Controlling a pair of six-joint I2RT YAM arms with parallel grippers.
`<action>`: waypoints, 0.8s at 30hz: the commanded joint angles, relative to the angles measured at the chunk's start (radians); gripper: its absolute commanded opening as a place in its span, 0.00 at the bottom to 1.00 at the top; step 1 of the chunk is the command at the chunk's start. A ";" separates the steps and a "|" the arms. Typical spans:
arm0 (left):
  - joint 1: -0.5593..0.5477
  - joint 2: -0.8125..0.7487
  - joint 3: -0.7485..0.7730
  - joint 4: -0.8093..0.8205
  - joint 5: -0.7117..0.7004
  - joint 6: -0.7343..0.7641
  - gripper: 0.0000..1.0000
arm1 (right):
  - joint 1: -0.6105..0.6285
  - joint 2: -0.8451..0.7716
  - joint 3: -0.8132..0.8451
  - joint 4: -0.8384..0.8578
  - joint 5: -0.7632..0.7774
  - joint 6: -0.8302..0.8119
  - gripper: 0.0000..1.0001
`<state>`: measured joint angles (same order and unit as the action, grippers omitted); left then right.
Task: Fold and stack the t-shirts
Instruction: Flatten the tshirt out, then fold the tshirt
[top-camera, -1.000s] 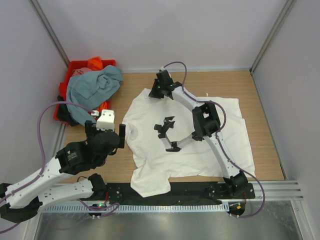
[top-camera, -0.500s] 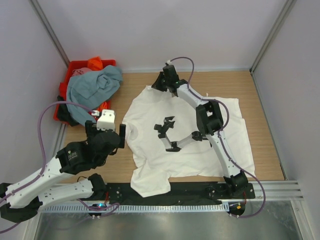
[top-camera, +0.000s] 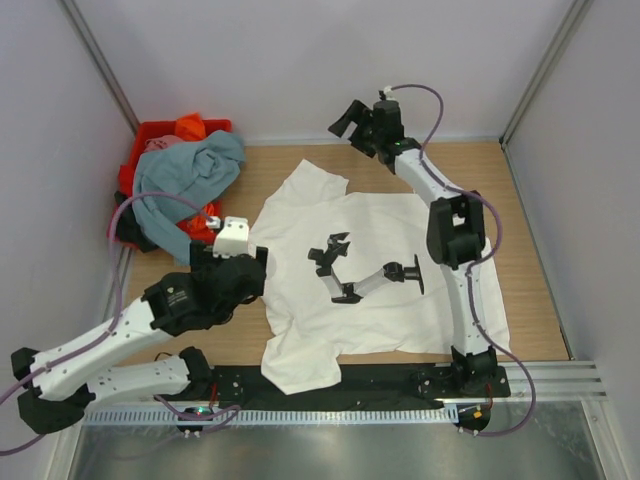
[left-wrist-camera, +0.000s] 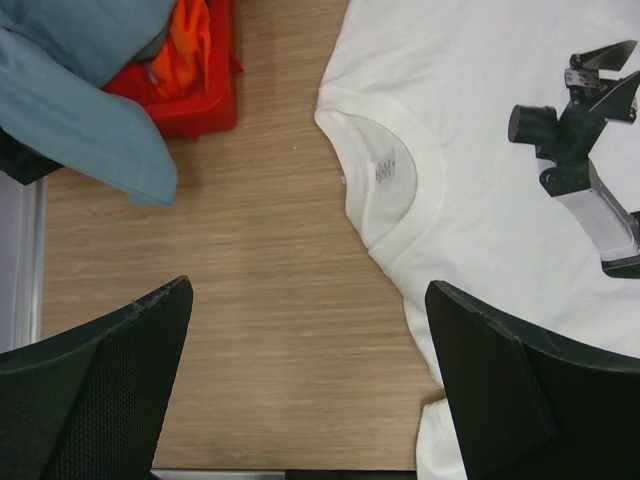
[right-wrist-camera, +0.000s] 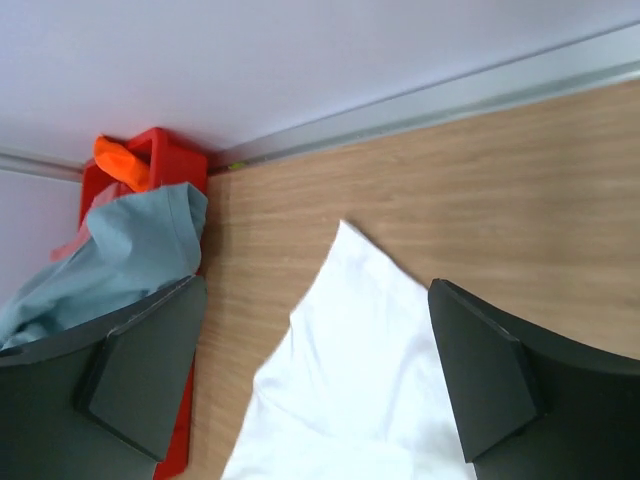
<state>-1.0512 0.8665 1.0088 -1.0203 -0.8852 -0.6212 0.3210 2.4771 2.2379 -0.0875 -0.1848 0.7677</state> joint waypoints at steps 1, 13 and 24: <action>0.006 0.103 0.027 0.040 0.048 -0.113 1.00 | 0.003 -0.381 -0.202 -0.010 0.054 -0.179 1.00; 0.379 0.704 0.183 0.457 0.525 -0.019 1.00 | -0.246 -0.794 -0.997 -0.250 0.197 -0.269 1.00; 0.486 1.186 0.493 0.447 0.626 0.003 0.98 | -0.287 -0.566 -0.888 -0.389 0.314 -0.320 1.00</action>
<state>-0.6056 2.0155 1.4300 -0.5877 -0.3141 -0.6273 0.0383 1.8622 1.2625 -0.4587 0.0692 0.4747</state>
